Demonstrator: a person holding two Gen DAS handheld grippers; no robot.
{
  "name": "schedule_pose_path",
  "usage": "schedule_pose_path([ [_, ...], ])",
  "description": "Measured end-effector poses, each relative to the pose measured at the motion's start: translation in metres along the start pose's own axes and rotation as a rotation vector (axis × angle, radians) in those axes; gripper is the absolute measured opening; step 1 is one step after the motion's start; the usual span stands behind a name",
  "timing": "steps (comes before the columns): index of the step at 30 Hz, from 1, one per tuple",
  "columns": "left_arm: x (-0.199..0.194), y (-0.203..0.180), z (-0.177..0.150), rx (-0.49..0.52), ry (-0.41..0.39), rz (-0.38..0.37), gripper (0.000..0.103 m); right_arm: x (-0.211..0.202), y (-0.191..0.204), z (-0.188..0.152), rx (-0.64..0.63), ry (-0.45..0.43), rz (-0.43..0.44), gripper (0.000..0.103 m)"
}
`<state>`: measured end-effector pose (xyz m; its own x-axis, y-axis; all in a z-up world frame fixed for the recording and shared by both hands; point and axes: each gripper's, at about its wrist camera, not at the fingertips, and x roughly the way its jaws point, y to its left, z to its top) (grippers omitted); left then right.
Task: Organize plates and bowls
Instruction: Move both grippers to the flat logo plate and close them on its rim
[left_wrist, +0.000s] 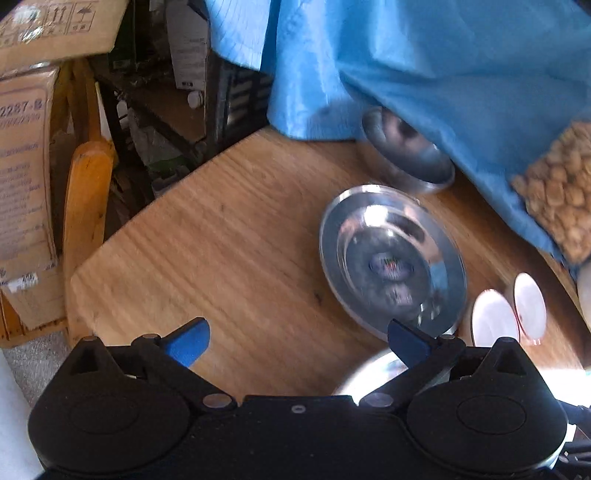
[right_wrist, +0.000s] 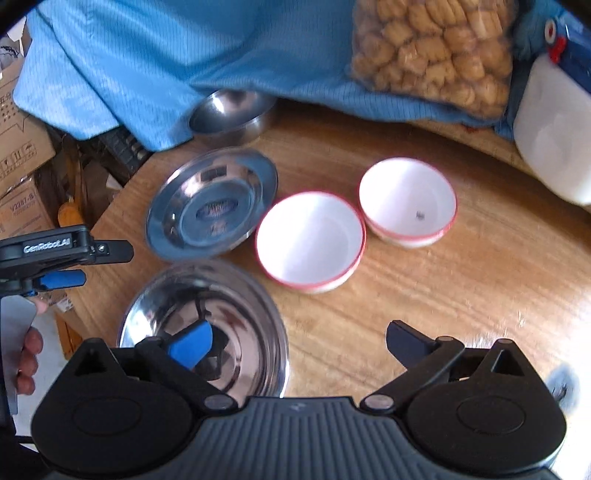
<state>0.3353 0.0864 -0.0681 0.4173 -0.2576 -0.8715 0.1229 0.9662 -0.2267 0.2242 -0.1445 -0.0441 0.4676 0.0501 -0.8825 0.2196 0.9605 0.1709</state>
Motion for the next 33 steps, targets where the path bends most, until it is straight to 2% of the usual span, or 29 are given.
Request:
schedule_pose_path([
  [3,0.008,-0.001,0.011,0.003,-0.024,-0.003,0.102,0.003,0.002,0.013,-0.011,-0.032,-0.018,0.103],
  [8,0.029,-0.006,0.027,-0.009,-0.004,-0.014,0.102,0.013,0.005,0.041,-0.04,-0.052,-0.057,0.103],
  [15,0.047,-0.007,0.037,-0.004,0.011,-0.018,0.102,0.047,0.014,0.082,-0.133,-0.027,-0.18,0.103],
  [18,0.053,-0.004,0.039,-0.015,0.037,-0.023,0.102,0.057,0.021,0.093,-0.179,-0.038,-0.187,0.103],
  [22,0.055,0.002,0.04,-0.051,0.054,-0.053,0.102,0.07,0.029,0.1,-0.221,-0.031,-0.195,0.103],
  [33,0.06,-0.003,0.04,-0.037,0.101,-0.067,0.102,0.099,0.049,0.102,-0.324,0.031,-0.219,0.103],
])
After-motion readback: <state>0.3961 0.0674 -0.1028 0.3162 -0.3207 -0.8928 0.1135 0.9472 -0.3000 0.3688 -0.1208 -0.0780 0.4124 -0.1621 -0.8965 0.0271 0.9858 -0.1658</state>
